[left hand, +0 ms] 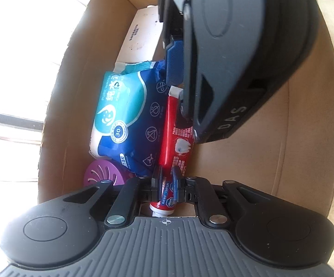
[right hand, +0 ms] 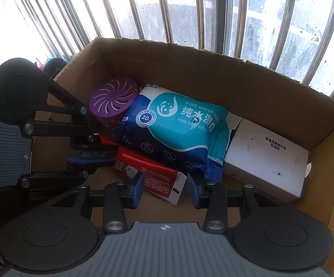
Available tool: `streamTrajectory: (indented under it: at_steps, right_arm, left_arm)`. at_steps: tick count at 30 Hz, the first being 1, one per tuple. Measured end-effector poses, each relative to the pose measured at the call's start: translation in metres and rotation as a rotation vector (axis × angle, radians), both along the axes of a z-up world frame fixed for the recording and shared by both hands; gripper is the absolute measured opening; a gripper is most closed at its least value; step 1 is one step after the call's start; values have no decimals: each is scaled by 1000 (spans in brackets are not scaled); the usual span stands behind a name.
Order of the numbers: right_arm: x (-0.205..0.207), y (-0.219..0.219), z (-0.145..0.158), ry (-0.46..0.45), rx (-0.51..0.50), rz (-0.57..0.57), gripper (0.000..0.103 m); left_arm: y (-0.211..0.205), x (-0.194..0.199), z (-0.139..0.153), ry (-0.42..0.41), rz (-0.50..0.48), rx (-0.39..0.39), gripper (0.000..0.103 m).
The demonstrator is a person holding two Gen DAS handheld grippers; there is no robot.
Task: Organize objects
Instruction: 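Lower the tube into the box beside the wipes pack with both tools, then open both tools to release the tube in the box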
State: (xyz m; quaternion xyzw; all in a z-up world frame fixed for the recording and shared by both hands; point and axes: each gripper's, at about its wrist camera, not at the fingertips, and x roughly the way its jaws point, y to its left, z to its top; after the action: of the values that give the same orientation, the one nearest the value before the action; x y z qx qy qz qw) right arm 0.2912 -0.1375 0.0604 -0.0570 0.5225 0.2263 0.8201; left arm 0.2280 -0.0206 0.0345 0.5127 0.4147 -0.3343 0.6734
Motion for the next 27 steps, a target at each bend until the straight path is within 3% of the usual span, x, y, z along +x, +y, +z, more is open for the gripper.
streamTrajectory:
  at_steps: [4, 7, 14, 18, 22, 23, 25, 26, 27]
  right_arm:
    - [3, -4, -3, 34, 21, -9, 44]
    - [3, -12, 1, 2, 51, -57, 43]
    - [-13, -8, 6, -69, 26, -6, 43]
    - [-29, -5, 15, -115, 60, 36, 43]
    - [-44, -10, 34, -145, 113, 62, 44]
    - [-50, -13, 41, -166, 129, 69, 47]
    - [-64, -17, 56, -226, 144, 91, 70]
    - [-72, -18, 61, -257, 135, 109, 75]
    - [-82, -20, 67, -277, 118, 134, 79]
  left_arm:
    - [7, 0, 9, 31, 50, -53, 8]
    - [12, -4, 15, 34, 105, -97, 8]
    - [25, -7, 30, 73, 327, -216, 11]
    - [26, -21, 42, 45, 359, -226, 14]
    - [36, -50, 72, 13, 367, -307, 20]
    - [39, -61, 81, -5, 350, -322, 24]
    - [58, -68, 100, -27, 308, -361, 36]
    - [68, -68, 112, -20, 279, -397, 41]
    - [47, -70, 124, 2, 238, -431, 47]
